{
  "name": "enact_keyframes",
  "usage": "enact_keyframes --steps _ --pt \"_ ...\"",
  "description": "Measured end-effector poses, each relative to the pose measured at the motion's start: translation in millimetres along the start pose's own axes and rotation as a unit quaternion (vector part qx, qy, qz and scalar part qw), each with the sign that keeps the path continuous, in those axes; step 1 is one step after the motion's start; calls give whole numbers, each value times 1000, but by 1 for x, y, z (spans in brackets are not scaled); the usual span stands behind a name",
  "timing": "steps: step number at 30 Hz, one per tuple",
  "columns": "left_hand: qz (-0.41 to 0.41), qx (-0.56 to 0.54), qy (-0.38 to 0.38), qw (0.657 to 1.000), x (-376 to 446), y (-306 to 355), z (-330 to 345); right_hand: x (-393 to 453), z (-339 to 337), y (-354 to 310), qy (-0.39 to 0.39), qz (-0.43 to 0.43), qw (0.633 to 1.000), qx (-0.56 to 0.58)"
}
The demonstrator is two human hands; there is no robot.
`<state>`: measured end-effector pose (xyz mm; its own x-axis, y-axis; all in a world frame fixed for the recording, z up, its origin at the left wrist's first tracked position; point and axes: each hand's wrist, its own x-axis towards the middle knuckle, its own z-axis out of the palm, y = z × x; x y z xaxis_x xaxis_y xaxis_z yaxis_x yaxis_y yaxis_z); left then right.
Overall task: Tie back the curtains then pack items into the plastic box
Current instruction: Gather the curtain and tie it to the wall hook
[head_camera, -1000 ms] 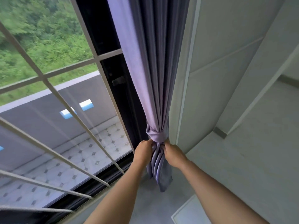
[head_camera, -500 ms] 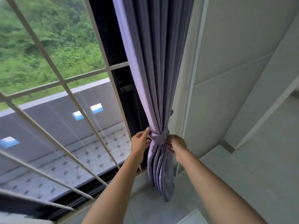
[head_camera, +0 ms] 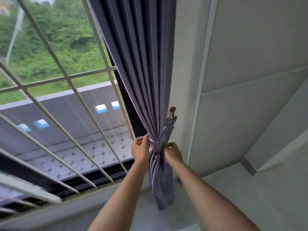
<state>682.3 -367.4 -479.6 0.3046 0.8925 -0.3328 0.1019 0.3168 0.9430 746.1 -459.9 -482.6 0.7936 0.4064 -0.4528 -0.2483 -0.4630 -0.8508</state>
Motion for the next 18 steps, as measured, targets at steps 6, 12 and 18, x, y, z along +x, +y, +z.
enact_keyframes --steps 6,12,18 --pt "75 165 21 983 -13 15 1 -10 -2 -16 42 -76 996 -16" --pt "62 244 -24 968 -6 31 4 -10 -2 -27 27 -95 992 -82" --pt "35 175 -24 984 5 34 -2 -6 -2 -35 -5 -119 986 -112"
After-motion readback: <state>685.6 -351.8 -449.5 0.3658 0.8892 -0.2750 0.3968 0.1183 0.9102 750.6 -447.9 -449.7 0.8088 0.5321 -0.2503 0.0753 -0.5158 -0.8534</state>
